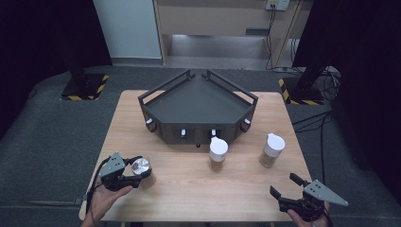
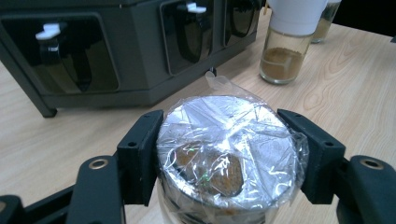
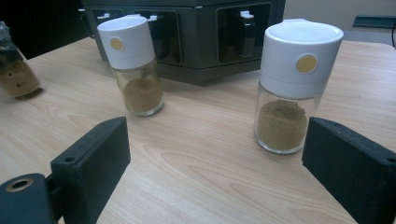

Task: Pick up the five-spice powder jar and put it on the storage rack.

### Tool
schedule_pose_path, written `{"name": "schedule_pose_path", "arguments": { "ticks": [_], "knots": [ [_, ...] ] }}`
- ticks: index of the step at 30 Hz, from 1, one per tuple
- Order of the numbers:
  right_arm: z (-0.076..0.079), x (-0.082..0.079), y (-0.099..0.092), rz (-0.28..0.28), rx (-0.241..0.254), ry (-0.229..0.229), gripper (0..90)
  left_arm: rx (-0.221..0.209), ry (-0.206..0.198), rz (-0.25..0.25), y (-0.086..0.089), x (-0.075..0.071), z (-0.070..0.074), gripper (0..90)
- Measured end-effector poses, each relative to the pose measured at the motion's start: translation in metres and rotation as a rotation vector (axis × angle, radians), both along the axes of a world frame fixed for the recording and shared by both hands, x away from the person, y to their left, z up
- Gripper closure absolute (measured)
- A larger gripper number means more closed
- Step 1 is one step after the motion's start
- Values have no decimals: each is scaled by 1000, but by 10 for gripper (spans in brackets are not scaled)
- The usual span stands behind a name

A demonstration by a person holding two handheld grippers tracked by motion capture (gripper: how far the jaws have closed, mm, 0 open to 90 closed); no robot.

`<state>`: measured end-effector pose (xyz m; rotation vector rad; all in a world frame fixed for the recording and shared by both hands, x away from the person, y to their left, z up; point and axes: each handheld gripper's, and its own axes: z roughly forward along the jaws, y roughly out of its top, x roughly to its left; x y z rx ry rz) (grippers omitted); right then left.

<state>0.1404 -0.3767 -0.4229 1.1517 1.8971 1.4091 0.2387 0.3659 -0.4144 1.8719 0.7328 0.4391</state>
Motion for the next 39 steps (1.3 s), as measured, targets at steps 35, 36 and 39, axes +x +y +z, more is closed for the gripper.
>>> {"name": "schedule_pose_path", "arguments": {
  "ticks": [35,36,39],
  "knots": [
    [0,1,-1,14,-1,4,87,17,0,-19,-72,66,138,337],
    [0,1,-1,13,-1,4,88,15,-3,-12,-74,69,141,337],
    [0,1,-1,15,0,5,88,21,4,6,-81,77,152,336]
  ]
}}
